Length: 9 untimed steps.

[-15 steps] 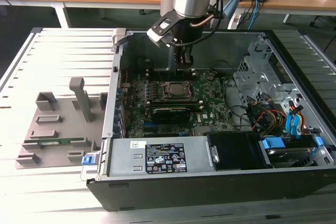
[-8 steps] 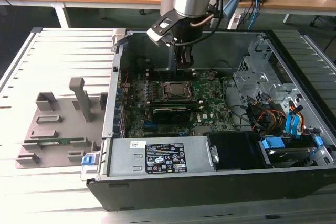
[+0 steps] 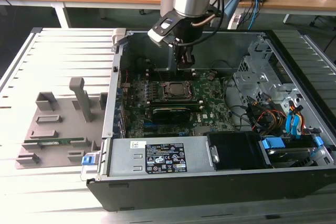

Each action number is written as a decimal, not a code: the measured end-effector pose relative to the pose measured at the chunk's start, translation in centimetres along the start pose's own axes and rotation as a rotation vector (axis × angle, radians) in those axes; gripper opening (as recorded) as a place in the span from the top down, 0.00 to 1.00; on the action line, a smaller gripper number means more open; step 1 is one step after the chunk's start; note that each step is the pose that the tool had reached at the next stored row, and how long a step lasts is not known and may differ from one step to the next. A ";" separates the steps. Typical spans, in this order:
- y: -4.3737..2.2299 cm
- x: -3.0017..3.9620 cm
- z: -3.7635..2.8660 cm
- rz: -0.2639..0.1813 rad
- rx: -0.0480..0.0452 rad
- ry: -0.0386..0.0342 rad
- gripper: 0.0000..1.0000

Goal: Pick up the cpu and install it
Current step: 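Install the first cpu locking lever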

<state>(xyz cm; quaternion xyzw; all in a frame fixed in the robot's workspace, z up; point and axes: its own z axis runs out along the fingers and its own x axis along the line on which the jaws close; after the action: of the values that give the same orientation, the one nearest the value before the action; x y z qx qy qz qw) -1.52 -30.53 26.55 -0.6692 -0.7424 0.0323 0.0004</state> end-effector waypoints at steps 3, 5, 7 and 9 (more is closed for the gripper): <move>0.00 0.00 0.00 -0.048 -0.0020 -0.0023 0.89; 0.00 0.00 0.00 -0.090 -0.0038 -0.0043 0.89; 0.00 0.00 0.00 -0.132 -0.0057 -0.0064 0.89; 0.00 0.00 0.00 -0.188 -0.0080 -0.0091 0.89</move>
<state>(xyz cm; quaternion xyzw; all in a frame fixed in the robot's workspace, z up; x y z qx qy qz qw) -1.52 -30.53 26.55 -0.5963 -0.8021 0.0322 -0.0026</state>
